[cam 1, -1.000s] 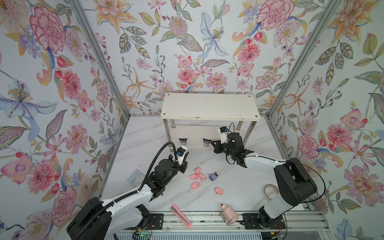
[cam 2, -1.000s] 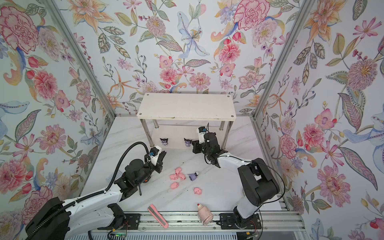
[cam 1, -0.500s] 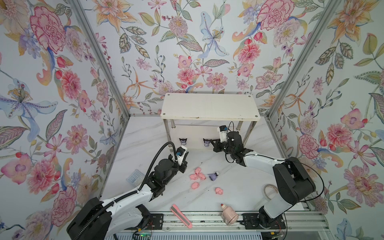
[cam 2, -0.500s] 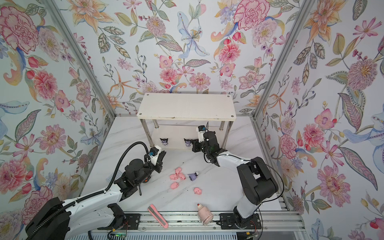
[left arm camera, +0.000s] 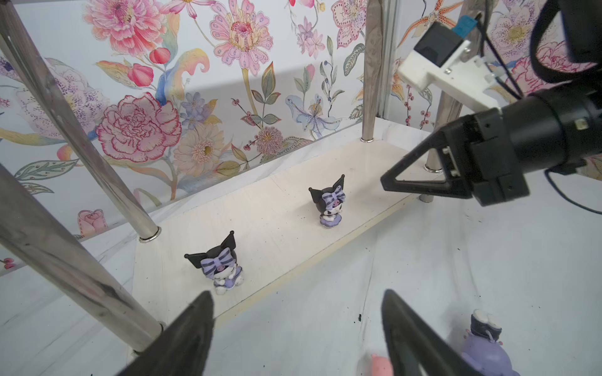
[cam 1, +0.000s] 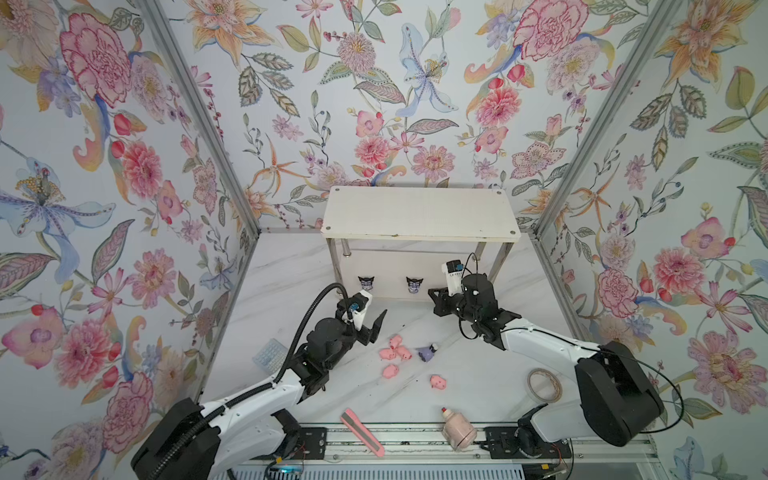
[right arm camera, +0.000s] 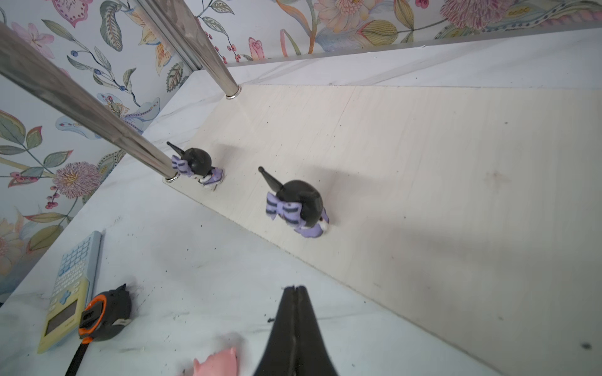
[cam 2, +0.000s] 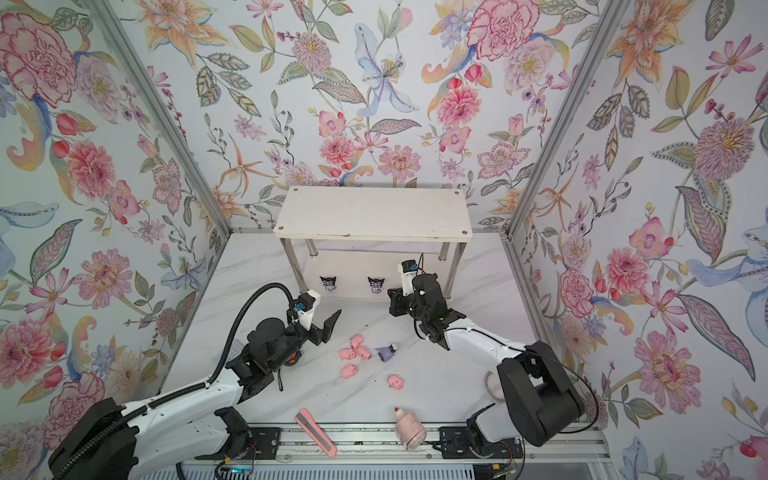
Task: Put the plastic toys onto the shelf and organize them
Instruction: 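Move the right gripper from the shelf down to the lying purple figure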
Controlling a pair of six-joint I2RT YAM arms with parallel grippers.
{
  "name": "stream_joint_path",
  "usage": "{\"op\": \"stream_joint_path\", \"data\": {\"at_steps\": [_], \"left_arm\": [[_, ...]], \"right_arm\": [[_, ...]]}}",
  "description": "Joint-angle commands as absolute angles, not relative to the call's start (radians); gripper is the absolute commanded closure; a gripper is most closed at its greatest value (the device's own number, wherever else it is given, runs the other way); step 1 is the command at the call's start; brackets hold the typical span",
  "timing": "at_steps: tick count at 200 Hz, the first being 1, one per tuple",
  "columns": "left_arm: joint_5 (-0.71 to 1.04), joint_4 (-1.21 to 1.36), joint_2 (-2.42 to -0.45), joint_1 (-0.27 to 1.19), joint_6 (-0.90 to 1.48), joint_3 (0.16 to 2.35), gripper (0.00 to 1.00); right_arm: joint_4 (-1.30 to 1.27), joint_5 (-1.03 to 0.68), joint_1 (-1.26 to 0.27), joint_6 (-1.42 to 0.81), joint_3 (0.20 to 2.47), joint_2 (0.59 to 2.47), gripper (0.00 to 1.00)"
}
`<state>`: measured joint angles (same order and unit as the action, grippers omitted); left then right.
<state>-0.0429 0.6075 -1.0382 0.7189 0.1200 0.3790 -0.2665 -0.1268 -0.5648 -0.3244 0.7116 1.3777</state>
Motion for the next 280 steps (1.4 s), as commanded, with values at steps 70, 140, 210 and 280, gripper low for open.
{"op": "stream_joint_path", "data": {"at_steps": [70,140,210,280], "left_arm": [[-0.036,0.590,-0.966,0.706,0.169,0.391,0.06],[-0.011,0.540,-0.997,0.706,0.199,0.401,0.11],[-0.020,0.560,-1.016,0.706,0.205,0.405,0.11],[-0.020,0.580,-1.067,0.705,0.208,0.426,0.11]], "right_arm": [[-0.015,0.162,-0.874,-0.363,0.505,1.212,0.95],[-0.079,0.147,-0.778,-0.420,0.462,1.325,0.97],[-0.069,0.085,-0.666,-0.429,0.398,1.227,0.97],[0.204,0.032,-0.744,-0.588,0.501,1.031,0.55]]}}
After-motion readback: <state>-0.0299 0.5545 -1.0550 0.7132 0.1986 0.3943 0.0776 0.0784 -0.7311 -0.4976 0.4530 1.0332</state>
